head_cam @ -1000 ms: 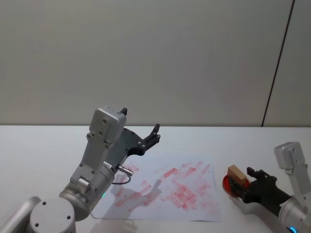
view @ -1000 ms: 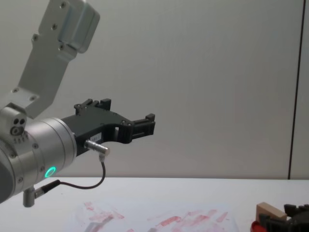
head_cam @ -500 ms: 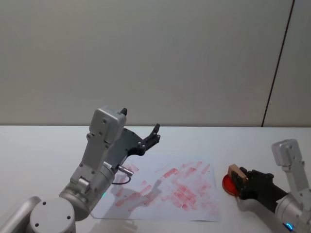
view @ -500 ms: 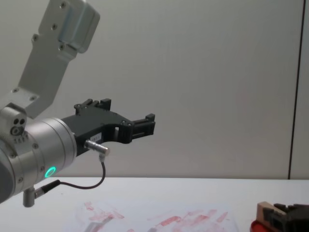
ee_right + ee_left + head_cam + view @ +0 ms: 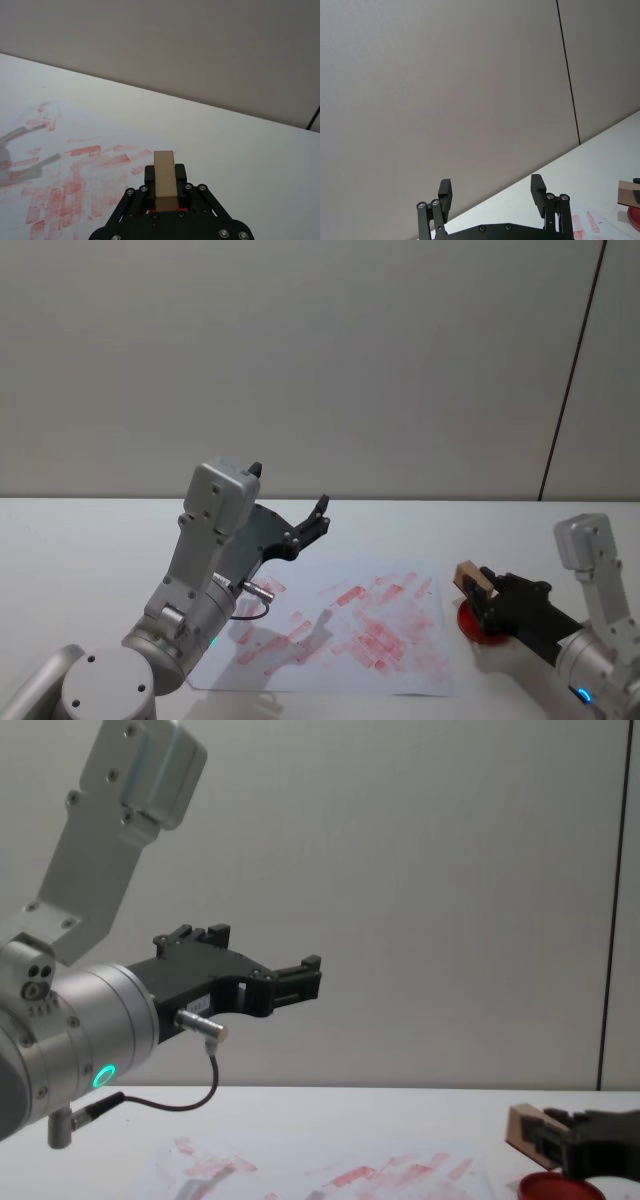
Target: Use the one hand to pick up the stamp and affix it onto the A4 paper.
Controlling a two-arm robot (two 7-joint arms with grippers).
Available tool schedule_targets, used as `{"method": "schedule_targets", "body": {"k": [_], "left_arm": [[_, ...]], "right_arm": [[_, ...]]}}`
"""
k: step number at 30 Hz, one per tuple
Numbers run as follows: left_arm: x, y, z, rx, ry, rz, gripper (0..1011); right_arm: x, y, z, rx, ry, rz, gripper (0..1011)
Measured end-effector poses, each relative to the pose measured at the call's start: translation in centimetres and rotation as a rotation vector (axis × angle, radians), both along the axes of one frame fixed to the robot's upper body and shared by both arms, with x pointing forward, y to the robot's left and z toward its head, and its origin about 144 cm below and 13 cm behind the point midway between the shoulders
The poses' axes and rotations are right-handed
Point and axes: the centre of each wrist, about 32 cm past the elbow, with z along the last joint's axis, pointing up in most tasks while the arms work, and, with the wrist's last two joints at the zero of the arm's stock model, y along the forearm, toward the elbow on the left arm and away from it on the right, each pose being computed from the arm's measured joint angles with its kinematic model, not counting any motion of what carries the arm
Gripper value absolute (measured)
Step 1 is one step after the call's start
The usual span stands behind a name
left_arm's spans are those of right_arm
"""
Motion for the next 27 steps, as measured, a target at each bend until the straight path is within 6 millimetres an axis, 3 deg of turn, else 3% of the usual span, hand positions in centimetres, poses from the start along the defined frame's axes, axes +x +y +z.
{"method": "schedule_targets", "body": {"k": [12,27], "left_arm": [[0.0,0.0,0.0,0.000,0.000,0.000,1002],[0.0,0.0,0.0,0.000,0.000,0.000,1002]], "right_arm": [[-0.7,1.8,0.7,0.022,-0.024,0.082,216],[-1.7,3.2,-0.4,-0.006,0.030,0.140,216]]}}
